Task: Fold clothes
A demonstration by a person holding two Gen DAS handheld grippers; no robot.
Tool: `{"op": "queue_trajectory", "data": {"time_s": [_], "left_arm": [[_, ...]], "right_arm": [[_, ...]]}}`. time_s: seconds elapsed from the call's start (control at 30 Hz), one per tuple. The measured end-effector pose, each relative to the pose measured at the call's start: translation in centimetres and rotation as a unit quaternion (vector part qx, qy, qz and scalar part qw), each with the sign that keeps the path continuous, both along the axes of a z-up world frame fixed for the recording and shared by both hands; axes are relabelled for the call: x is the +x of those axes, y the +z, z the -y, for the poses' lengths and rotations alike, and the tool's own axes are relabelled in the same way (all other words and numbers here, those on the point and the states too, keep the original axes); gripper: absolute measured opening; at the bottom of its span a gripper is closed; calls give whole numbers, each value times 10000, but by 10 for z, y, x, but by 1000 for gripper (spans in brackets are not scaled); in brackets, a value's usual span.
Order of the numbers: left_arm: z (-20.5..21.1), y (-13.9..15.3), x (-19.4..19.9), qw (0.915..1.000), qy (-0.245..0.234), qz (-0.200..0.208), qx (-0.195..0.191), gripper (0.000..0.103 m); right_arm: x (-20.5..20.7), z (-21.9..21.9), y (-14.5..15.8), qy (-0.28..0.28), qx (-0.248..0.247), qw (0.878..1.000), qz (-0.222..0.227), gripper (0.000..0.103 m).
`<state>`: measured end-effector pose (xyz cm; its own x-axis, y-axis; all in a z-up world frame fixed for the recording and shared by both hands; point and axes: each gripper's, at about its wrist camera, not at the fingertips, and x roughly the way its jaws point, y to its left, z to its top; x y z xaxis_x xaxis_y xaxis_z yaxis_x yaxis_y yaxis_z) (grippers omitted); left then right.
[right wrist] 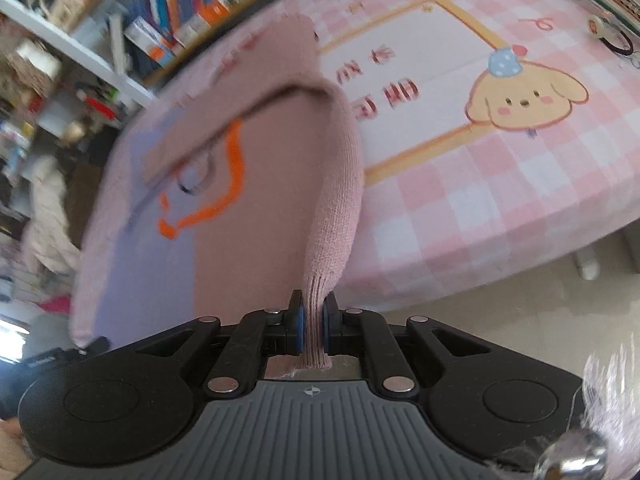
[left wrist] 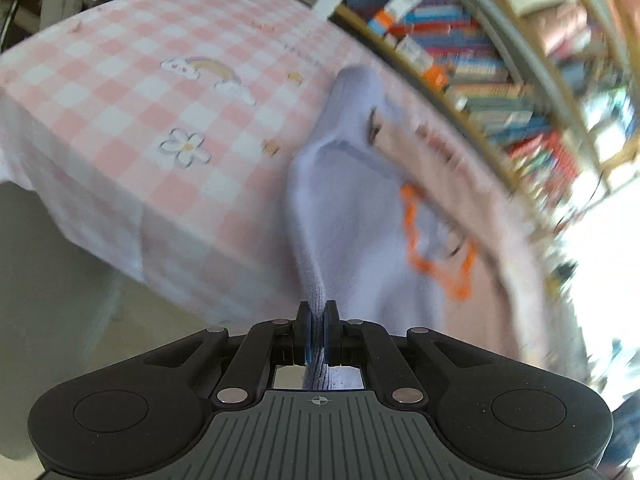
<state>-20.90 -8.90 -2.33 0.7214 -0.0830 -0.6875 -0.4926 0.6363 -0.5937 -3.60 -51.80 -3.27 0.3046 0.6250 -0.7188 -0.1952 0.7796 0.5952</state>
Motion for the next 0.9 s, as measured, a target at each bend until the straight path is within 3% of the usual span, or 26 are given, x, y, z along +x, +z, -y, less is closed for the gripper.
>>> {"op": "queue_trajectory", "data": {"time_s": [0.13, 0.27, 0.43, 0.67, 0.9], "left_arm": [[-6, 28, 15, 9979, 130, 620, -99, 4], [-12, 54, 39, 9948, 120, 1004, 90, 4], [-25, 66, 69, 9905, 239, 1351, 76, 4], [-42, 66, 123, 9902, 112, 1391, 53, 4], [-67, 58, 164, 9912, 117, 1315, 14, 4]], "right_arm": [[12, 4, 32, -197, 575, 9973, 420, 8], [31, 1, 53, -450, 847, 9920, 826, 8], [67, -7, 64, -727, 1029, 9870, 1001, 8], [112, -30, 79, -920, 914, 9848, 1156, 8], [154, -48, 75, -1060, 784, 9848, 1134, 8]]}}
